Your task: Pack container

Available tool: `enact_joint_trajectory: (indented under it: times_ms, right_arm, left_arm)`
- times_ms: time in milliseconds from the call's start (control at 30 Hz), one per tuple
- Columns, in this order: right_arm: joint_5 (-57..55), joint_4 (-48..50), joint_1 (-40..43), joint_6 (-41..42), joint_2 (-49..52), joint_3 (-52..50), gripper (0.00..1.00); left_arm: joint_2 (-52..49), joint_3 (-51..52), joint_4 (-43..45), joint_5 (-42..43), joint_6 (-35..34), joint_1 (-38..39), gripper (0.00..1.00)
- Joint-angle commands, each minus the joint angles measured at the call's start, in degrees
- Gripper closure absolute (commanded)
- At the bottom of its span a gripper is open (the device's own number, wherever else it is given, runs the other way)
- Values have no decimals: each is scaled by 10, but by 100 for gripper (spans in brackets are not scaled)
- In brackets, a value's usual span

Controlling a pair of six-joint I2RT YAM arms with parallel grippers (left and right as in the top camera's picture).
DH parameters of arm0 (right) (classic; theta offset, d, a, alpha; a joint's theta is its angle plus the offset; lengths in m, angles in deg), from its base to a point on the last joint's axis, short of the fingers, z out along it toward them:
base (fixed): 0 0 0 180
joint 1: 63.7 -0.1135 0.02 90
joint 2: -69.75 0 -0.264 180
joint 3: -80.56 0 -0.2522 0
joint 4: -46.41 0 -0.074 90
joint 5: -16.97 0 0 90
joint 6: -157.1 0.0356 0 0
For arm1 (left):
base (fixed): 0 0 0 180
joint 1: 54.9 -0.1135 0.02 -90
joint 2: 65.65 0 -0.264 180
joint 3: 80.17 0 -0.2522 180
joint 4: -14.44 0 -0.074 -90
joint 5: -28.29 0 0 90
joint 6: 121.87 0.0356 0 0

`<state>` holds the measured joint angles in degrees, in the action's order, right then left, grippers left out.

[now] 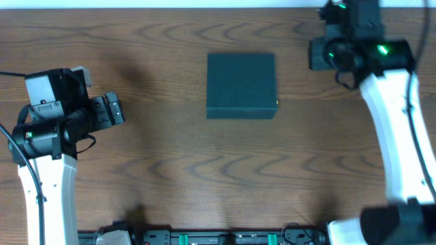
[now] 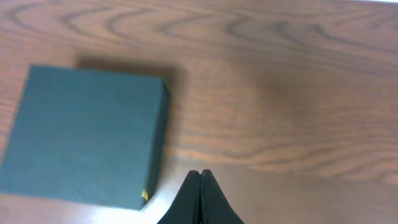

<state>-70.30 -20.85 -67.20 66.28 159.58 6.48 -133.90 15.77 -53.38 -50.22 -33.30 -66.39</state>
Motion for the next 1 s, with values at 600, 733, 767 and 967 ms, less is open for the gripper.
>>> enact_joint_trajectory:
  times_ms: [600, 733, 767, 967]
  right_arm:
    - [111, 471, 105, 37, -645, -654, 1]
    - [111, 481, 111, 55, -712, -713, 1]
    - [114, 501, 111, 55, -722, -732, 1]
    - [113, 692, 108, 55, -735, -833, 1]
  left_arm:
    - [4, -3, -3, -1, 6, -2, 5]
    - [4, -3, -3, -1, 6, -2, 5]
    - [4, -3, -3, -1, 6, -2, 5]
    - [4, -3, -3, -1, 6, -2, 5]
